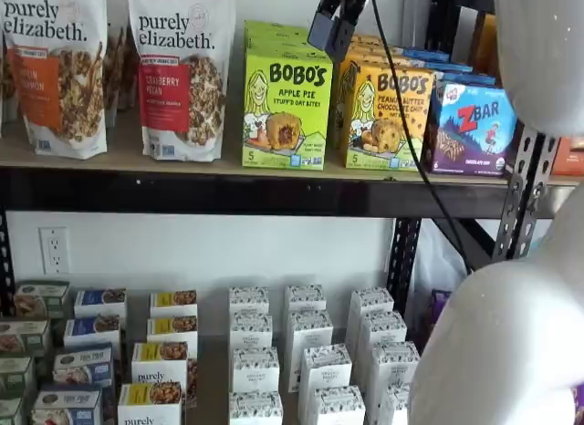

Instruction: Pick the green box on the top shelf, the fourth from the left

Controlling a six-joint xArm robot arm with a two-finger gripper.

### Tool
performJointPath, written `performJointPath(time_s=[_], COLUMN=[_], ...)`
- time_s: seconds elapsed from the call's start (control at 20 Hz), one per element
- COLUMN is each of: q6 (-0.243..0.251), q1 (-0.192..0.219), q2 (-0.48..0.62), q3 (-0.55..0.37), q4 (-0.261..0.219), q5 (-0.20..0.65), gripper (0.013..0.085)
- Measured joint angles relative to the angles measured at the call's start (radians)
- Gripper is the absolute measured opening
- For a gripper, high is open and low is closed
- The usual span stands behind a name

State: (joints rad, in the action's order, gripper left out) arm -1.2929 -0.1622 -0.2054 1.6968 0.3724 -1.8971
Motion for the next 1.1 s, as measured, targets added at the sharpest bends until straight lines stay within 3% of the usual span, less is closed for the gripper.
performJointPath(time_s=[0.1,0.35,0.65,1.1], q6=[0.002,-0.001,-0.006,-0.015], q1=[-0.010,-0.011,-0.007,-0.005], q2=[-0.001,0.000,-0.007,-0.043], q3=[-0.001,-0.007,-0.029,-0.105], q4=[-0.027,-0.034,-0.020,0.012], q5=[0.008,0.015,0.047,0.180], gripper=[0.0850,0.0850,0.0850,0.0850])
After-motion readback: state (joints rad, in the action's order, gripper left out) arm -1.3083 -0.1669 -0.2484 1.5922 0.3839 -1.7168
